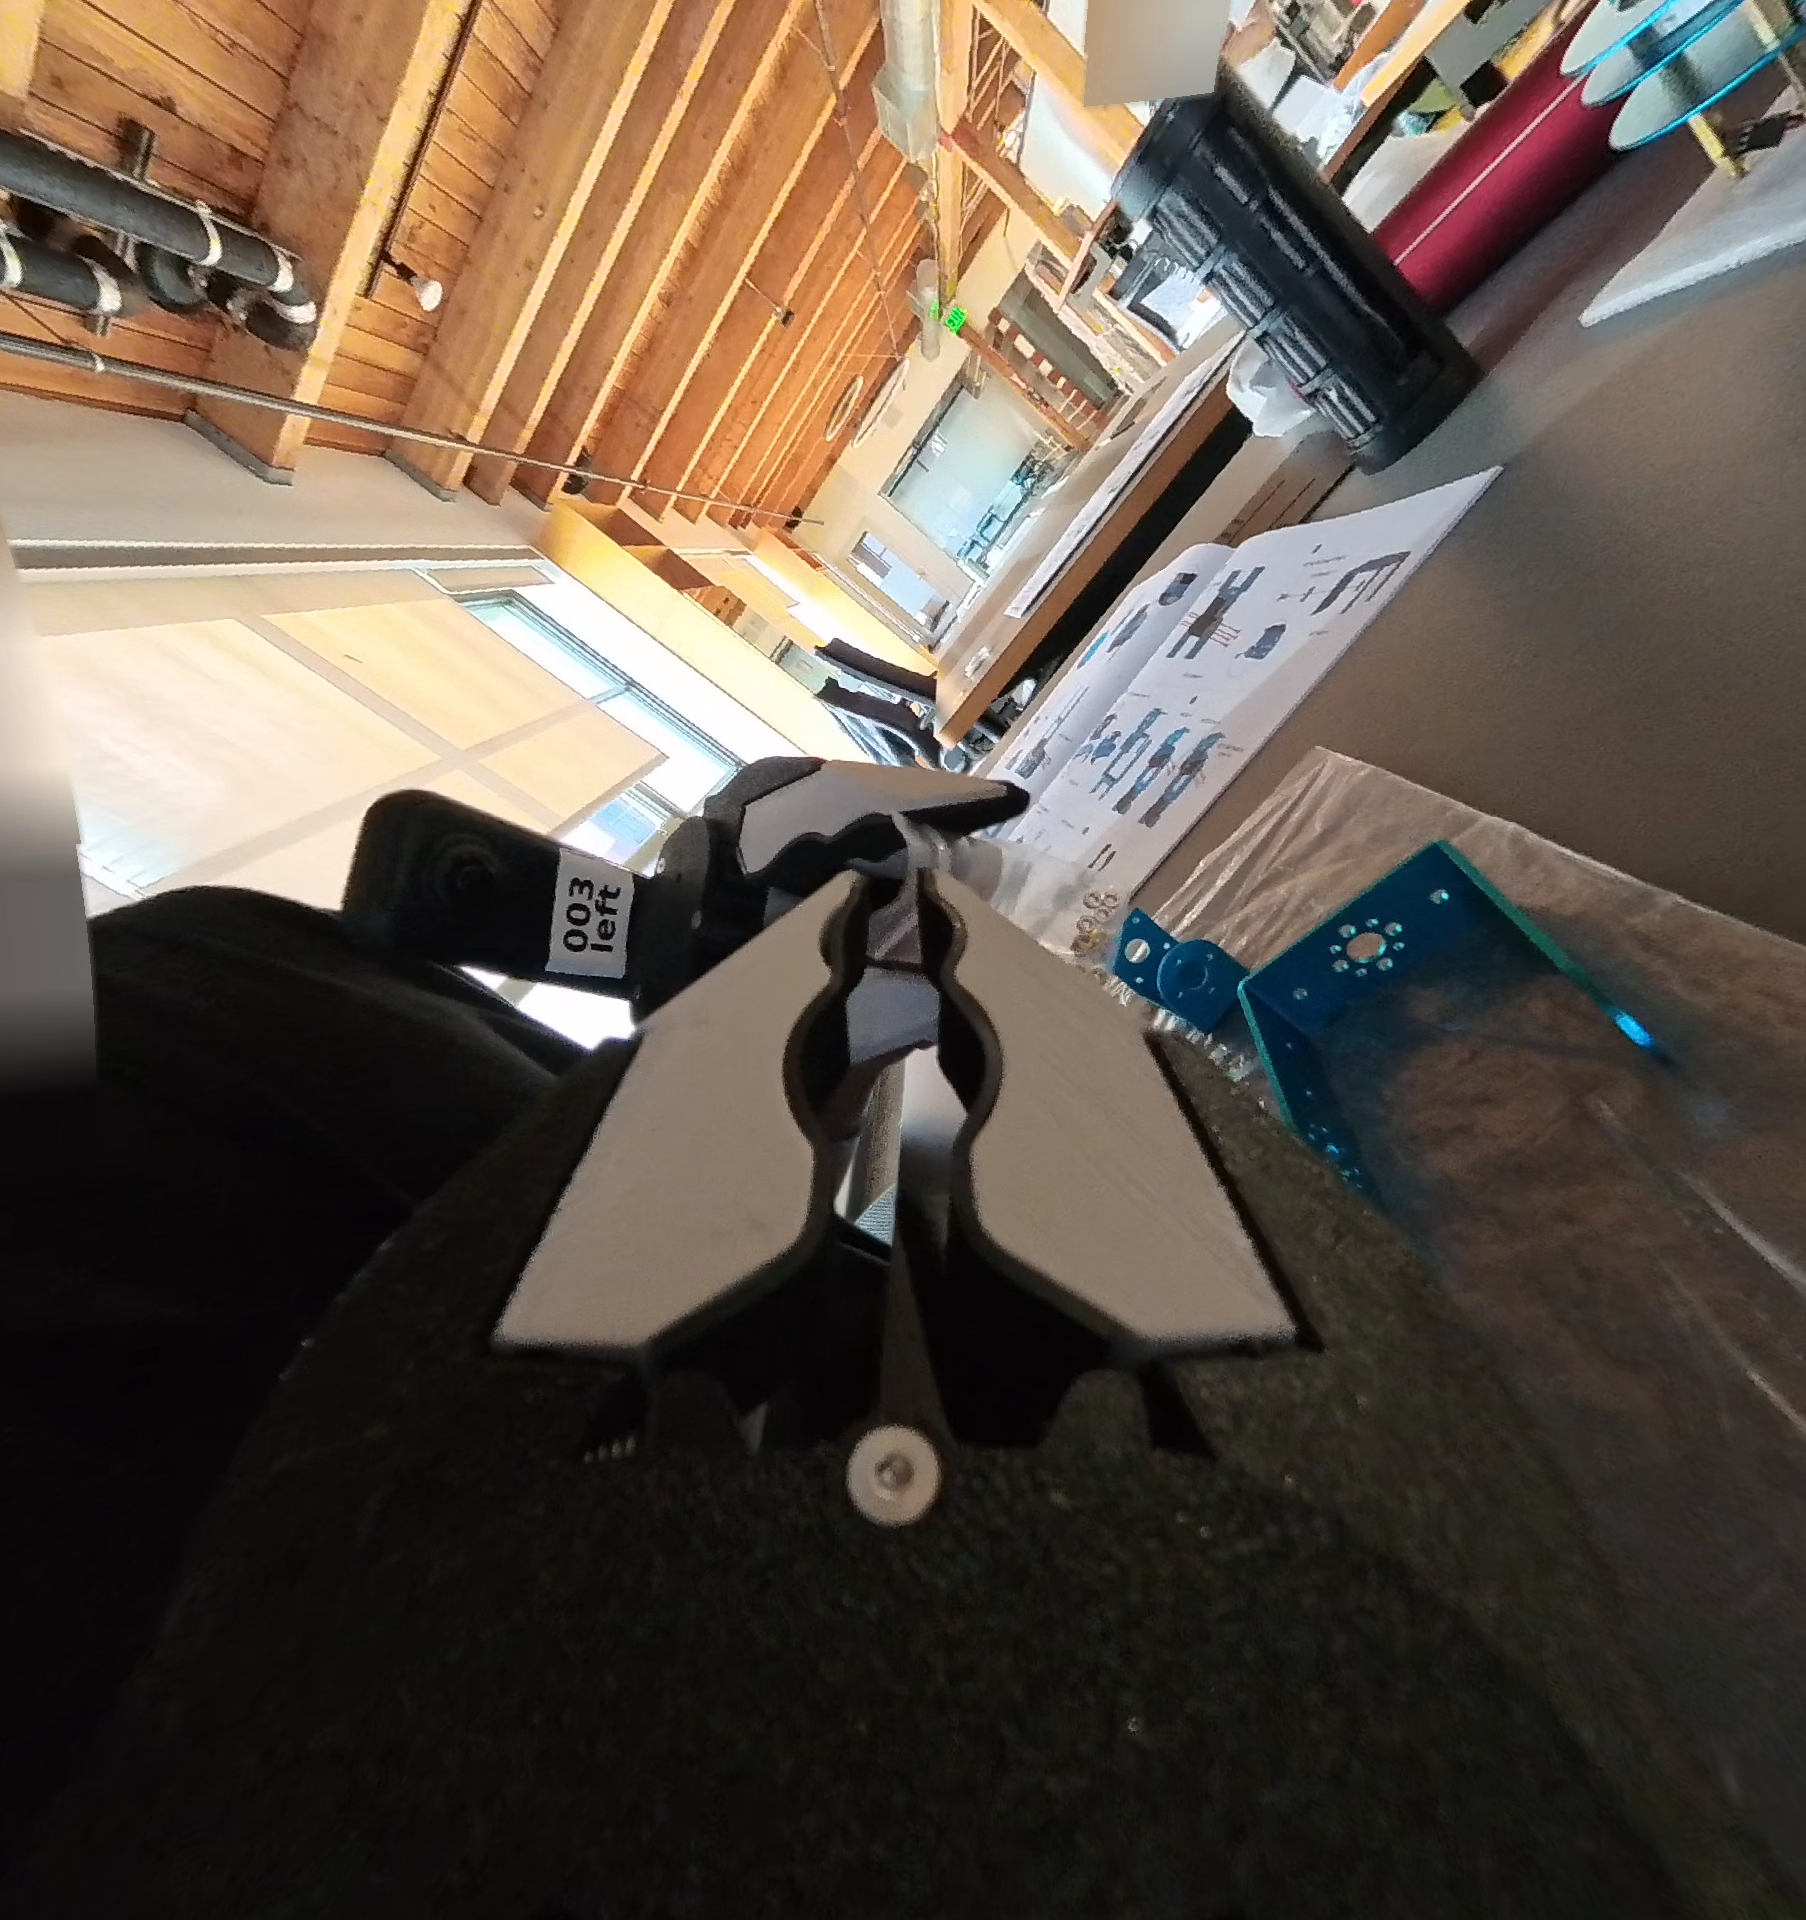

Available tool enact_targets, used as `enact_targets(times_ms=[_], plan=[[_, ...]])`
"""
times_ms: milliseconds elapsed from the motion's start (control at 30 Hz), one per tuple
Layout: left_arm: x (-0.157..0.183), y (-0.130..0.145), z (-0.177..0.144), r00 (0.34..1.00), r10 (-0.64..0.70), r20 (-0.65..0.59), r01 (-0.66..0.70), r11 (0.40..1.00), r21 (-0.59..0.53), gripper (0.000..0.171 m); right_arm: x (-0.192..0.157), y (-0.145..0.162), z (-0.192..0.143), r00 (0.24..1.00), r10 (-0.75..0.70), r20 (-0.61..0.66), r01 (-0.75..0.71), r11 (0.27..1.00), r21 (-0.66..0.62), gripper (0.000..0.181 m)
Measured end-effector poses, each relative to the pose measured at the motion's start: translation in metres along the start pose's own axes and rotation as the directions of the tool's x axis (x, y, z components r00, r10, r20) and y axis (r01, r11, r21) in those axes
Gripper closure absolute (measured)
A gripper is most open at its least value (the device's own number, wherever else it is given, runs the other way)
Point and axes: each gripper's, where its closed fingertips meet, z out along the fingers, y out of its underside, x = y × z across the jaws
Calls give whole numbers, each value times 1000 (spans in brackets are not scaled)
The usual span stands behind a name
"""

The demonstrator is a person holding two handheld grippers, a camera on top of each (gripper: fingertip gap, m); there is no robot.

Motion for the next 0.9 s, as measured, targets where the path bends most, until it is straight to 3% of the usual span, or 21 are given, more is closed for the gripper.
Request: enact_targets(times_ms=[900], plan=[[1,2,2,1000,4,-10,-4,1000,-11,138,7,5,-1,1000,26,-4,-26,1000,-17,181]])
